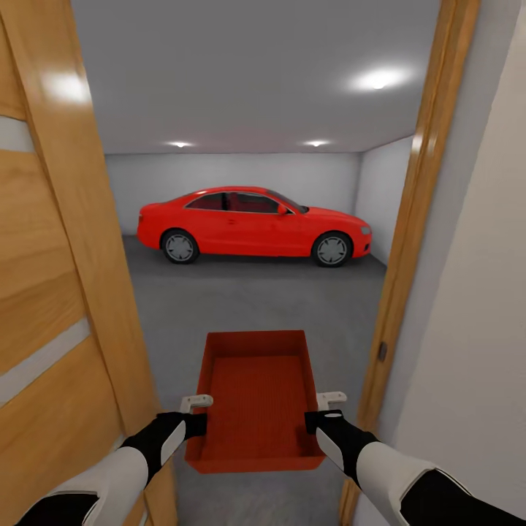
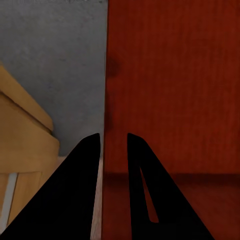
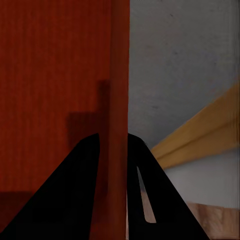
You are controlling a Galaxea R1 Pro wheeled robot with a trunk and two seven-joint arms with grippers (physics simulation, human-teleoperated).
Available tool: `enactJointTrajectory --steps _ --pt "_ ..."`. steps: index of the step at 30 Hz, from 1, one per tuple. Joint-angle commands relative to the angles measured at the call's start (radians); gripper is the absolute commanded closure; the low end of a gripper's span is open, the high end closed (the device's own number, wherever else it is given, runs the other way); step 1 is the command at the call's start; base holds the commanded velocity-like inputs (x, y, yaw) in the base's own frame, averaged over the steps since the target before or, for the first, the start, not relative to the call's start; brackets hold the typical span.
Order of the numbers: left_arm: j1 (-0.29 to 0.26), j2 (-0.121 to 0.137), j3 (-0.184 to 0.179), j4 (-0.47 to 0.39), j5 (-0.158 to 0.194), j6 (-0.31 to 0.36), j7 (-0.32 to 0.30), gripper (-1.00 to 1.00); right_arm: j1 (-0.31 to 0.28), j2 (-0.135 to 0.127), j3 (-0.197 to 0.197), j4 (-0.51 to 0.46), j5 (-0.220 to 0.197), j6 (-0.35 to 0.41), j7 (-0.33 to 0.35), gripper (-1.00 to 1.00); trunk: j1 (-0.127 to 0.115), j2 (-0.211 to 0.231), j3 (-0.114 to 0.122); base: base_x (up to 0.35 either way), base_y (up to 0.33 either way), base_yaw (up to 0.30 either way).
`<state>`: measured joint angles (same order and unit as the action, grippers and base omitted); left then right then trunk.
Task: Move the two storage containers from the living room to the garage. In the garage, place one container on the floor and stack the other container on top of it (either order is fine).
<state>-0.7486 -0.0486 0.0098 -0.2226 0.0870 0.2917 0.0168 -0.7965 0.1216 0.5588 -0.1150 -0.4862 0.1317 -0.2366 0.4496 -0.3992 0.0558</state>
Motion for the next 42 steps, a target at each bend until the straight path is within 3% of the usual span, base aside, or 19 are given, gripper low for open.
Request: enactJointTrajectory --steps 1,42 --pt "0.000 0.000 -0.008 -0.004 -0.016 -0.019 0.008 1.00 0.000 0.003 0.039 0.000 -0.035 0.006 0.003 1.00 0.000 -0.001 0.000 0.000 0.000 -0.198" --pt "0.000 0.000 -0.008 -0.004 -0.018 -0.019 0.008 1.00 0.000 0.002 0.039 0.000 -0.035 0.006 0.003 1.00 0.000 -0.001 0.006 0.025 0.036 -0.084"
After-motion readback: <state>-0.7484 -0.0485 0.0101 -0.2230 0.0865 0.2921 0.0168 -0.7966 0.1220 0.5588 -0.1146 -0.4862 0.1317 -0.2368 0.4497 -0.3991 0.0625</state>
